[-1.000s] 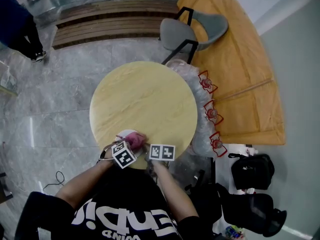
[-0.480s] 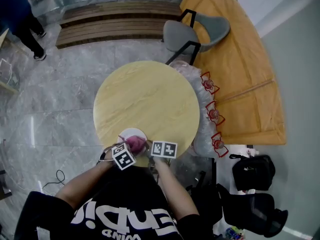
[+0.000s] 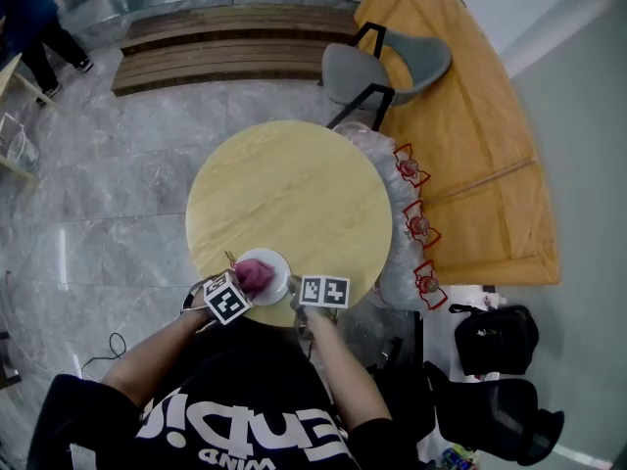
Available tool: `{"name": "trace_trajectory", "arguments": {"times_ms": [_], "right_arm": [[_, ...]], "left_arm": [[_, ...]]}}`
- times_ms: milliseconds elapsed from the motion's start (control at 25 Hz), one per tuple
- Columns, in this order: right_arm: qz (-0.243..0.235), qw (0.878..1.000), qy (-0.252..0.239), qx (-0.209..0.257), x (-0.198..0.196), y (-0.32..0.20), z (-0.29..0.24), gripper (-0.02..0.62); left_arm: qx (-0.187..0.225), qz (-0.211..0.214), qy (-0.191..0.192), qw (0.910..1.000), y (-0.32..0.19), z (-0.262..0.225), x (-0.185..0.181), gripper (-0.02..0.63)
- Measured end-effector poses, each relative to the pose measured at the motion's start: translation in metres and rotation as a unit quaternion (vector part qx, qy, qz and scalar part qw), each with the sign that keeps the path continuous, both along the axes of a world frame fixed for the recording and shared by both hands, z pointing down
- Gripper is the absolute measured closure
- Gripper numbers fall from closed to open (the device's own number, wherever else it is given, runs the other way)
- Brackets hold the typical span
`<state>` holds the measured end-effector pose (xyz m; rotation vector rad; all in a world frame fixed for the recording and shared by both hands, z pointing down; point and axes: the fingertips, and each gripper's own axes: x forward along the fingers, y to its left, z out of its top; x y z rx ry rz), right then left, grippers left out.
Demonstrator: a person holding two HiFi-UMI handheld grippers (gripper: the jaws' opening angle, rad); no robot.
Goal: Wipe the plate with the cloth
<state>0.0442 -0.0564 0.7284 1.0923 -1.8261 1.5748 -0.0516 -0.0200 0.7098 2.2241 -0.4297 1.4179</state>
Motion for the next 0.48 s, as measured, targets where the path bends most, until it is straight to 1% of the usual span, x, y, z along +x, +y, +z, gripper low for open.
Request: {"name": "trace_trajectory", "arguments": {"times_ms": [120, 320, 480], "right_arm": [[-0.003, 1.000, -0.005, -0.005, 0.000, 0.003, 0.000, 0.563], [-0.003, 1.000, -0.013, -0.010, -0.002, 0.008, -0.001, 0.566], [0.004, 1.000, -0.023, -0.019, 0.000, 0.012, -0.001, 0.570]], "left_arm": [[0.008, -0.014, -0.005, 0.9999, -0.012, 0.000, -0.006, 0.540], [0.016, -0.051, -0.008, 0.9986, -0.036, -0.002, -0.012, 0.539], [0.018, -0.060, -0.010, 0.9980, -0.051, -0.001, -0.007, 0.540]]}}
